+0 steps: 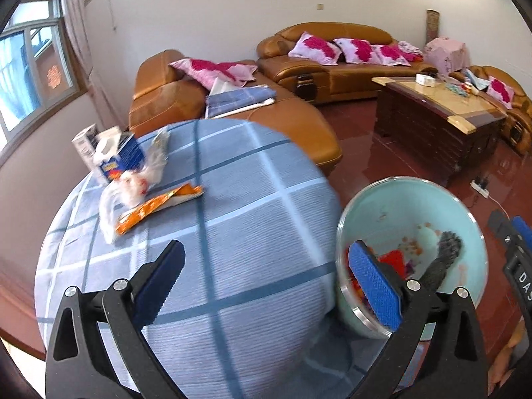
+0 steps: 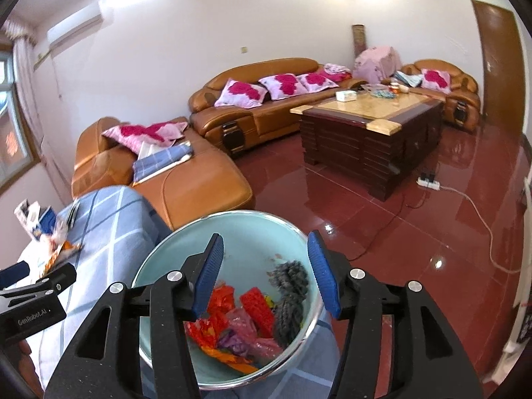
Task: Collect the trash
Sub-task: 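Move both tools from the bin back to the items on the table, then grasp the clear plastic bag with the left tool while the right tool grasps the orange wrapper, then carry the clear bag with the left tool while the right tool carries the orange wrapper over the bin, then open the left tool dropping the clear bag while the right tool drops the orange wrapper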
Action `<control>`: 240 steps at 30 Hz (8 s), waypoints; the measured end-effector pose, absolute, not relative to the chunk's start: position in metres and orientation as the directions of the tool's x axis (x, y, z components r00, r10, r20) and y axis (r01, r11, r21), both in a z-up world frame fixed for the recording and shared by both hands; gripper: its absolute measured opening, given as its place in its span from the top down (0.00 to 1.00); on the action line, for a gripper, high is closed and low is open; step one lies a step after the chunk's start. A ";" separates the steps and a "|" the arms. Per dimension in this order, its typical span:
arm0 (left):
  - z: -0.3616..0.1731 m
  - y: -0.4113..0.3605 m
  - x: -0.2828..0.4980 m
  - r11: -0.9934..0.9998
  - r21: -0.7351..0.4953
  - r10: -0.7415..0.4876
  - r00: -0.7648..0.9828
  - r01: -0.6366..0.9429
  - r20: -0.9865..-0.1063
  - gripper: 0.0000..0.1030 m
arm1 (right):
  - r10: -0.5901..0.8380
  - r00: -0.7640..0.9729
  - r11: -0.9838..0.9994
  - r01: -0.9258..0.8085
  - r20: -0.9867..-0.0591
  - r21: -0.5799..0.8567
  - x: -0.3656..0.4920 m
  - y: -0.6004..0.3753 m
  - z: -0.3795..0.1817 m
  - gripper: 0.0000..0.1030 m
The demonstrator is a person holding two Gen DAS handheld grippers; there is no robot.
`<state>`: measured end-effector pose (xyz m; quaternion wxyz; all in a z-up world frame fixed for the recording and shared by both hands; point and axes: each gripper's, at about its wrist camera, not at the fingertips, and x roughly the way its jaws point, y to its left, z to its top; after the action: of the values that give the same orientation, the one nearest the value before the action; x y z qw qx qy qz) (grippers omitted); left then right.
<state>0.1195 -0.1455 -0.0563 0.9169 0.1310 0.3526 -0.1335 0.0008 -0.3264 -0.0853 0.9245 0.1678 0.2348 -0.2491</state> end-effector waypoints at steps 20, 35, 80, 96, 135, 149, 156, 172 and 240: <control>-0.075 0.011 0.162 0.986 0.141 0.040 0.695 0.089 -0.718 0.06 | -0.132 0.787 0.927 0.314 -0.602 0.207 0.089 -0.212 -0.079 0.52; -0.075 0.119 0.207 0.988 0.123 0.152 0.681 -0.091 -0.717 0.07 | 0.060 0.723 0.918 0.231 -0.688 0.322 0.204 -0.123 -0.085 0.56; -0.093 0.014 0.333 0.982 0.031 -0.097 0.641 0.185 -0.761 0.28 | 0.017 0.709 1.000 -0.022 -0.705 0.002 0.263 -0.162 -0.047 0.89; -0.075 0.025 0.283 0.991 0.034 -0.060 0.650 0.131 -0.757 0.64 | 0.044 0.755 0.998 -0.059 -0.654 -0.001 0.216 -0.140 -0.038 0.89; -0.030 0.008 0.111 0.989 0.070 -0.050 0.743 0.130 -0.667 0.63 | 0.022 0.766 0.998 -0.052 -0.642 -0.028 0.071 -0.149 -0.034 0.89; -0.037 -0.038 0.087 0.974 0.070 -0.113 0.727 0.217 -0.678 0.63 | -0.030 0.770 1.000 0.022 -0.638 -0.021 0.036 -0.186 -0.039 0.89; -0.040 -0.060 0.079 0.964 0.083 -0.130 0.721 0.253 -0.681 0.63 | -0.044 0.769 0.999 0.049 -0.638 -0.011 0.033 -0.199 -0.037 0.89; -0.034 -0.125 0.076 0.933 0.135 -0.164 0.729 0.332 -0.664 0.63 | -0.116 0.751 0.993 0.097 -0.649 -0.065 0.020 -0.250 -0.043 0.89; -0.112 -0.264 0.129 0.904 0.077 -0.203 0.580 0.421 -0.789 0.28 | -0.197 0.691 0.915 0.385 -0.696 0.124 0.052 -0.366 -0.098 0.64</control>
<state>0.1289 -0.2641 -0.1122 0.8793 0.1291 0.4228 -0.1774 0.0525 -0.3663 -0.0976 0.9100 0.1311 0.3594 -0.1598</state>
